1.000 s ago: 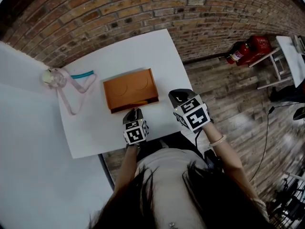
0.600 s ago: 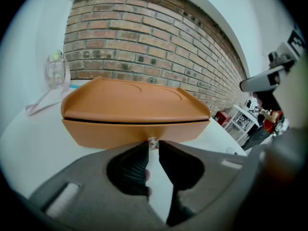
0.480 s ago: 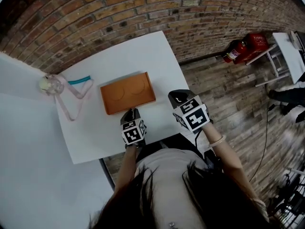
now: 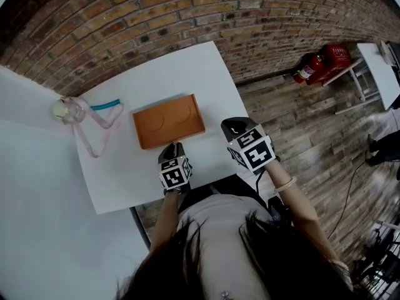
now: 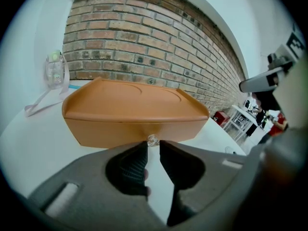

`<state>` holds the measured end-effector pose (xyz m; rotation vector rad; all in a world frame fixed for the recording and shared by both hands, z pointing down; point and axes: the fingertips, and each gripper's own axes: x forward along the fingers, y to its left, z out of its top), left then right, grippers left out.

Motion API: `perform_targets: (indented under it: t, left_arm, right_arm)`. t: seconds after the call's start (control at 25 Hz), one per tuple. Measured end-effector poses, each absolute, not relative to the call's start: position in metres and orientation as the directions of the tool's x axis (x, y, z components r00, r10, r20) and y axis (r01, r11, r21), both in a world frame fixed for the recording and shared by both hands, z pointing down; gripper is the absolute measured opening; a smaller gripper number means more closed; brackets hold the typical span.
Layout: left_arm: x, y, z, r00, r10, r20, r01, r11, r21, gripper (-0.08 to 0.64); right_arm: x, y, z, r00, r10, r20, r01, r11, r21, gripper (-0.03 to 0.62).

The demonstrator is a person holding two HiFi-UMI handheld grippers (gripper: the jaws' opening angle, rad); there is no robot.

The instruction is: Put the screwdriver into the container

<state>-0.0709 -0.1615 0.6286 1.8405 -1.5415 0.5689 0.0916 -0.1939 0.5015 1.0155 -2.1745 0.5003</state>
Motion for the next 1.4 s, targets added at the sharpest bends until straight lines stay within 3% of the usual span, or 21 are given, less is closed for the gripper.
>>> perform_targets:
  t: [0.28,1.04,1.4]
  left_arm:
    - [-0.079,-0.140,0.622,0.211,-0.696,0.686,-0.975,-0.098,0.200,0.086]
    - [-0.139,-0.090,0.524,0.176,-0.848,0.500,-0.984,-0.139,0.111,0.083]
    - [-0.150,-0.081,0.462,0.142,-0.914,0.380,-0.990,-0.128,0.064,0.067]
  right_arm:
    - [0.080,-0.179,0.495,-0.483,-0.529,0.698,-0.775,0.629,-0.060,0.006]
    - [0.028,-0.132,0.463,-0.524,-0.649,0.552,-0.812,0.576,-0.094,0.006]
    - [0.026,-0.124,0.428,-0.543,-0.724,0.425,-0.824,0.558,-0.100,0.006]
